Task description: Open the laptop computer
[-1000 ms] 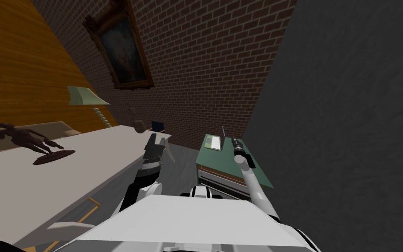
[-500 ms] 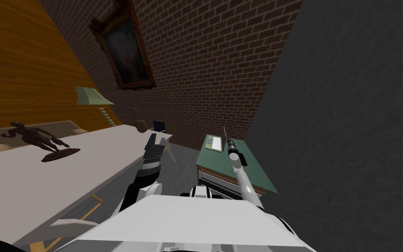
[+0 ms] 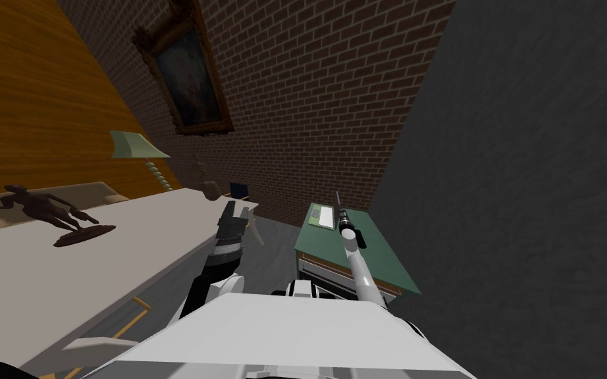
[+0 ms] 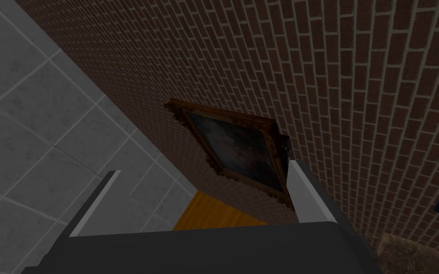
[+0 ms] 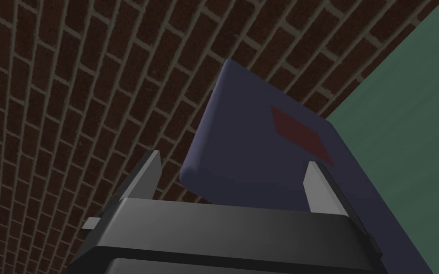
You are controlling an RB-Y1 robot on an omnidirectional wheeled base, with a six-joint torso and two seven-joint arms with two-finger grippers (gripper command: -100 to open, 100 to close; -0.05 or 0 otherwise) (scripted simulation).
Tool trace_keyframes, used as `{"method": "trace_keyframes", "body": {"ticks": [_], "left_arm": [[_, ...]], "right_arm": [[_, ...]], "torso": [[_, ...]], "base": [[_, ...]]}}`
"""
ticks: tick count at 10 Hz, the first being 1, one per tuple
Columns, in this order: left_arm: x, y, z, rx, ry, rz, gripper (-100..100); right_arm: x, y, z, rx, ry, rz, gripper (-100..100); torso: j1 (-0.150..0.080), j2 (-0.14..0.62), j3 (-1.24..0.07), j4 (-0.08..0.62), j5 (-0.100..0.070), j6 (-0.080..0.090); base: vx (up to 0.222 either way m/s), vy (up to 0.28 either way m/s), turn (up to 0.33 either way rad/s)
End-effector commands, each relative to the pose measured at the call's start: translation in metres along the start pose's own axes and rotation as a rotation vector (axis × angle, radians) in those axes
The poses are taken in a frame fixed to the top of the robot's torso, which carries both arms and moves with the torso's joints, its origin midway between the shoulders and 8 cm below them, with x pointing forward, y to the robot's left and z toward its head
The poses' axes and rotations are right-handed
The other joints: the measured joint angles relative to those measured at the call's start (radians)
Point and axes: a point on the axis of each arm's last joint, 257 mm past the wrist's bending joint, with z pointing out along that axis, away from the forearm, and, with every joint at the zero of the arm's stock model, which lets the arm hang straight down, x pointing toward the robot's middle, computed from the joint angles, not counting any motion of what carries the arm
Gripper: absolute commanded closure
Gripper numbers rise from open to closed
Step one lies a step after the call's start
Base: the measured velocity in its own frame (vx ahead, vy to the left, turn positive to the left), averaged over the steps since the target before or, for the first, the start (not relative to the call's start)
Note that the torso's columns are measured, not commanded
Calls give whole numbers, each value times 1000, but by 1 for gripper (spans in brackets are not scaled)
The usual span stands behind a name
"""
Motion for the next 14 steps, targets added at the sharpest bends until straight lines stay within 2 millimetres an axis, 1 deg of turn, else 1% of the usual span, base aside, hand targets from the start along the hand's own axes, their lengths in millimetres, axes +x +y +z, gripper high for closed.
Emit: {"method": "trace_keyframes", "body": {"ticks": [1,2,3,6,7,8,9,10,11,12,14], "left_arm": [[0,0,0,0,0,0,0],[0,0,0,0,0,0,0],[0,0,0,0,0,0,0],[0,0,0,0,0,0,0],[0,0,0,0,0,0,0],[0,0,0,0,0,0,0],[0,0,0,0,0,0,0],[0,0,0,0,0,0,0],[0,0,0,0,0,0,0],[0,0,0,0,0,0,0],[0,0,0,0,0,0,0]], "right_arm": [[0,-1,1,1,-2,-1,100],[-3,-4,3,7,-5,-78,100],[-4,-3,4,7,-8,-117,100],[-8,0,7,6,-15,-234,100],[-9,0,7,6,-18,-273,100],[-9,0,7,6,-18,-273,100],[-11,2,9,7,-23,-352,100],[-13,3,10,7,-25,-391,100],[-6,-7,12,22,-9,-361,100],[-12,5,7,7,-8,-452,100],[-16,18,1,-8,-8,-535,100]], "torso": [[0,2,1,0,0,0],[-2,2,1,-3,-2,1],[-1,-3,-2,-9,-4,1],[0,-8,-5,-11,-5,-6],[0,-8,-5,-11,-5,-6],[0,-9,-6,-10,-5,-5],[-4,-10,-6,-10,-5,-4],[-5,-9,-6,-9,-5,-2],[-3,-8,-5,-9,-5,-1],[-7,-4,-3,-6,-4,1],[-6,-4,-2,-7,-5,2]], "base": [[10,1,13],[31,64,-4],[25,113,-50],[6,98,-21],[11,93,3],[10,65,8],[19,81,7],[18,119,-13],[2,62,3],[33,47,85],[49,61,71]]}}
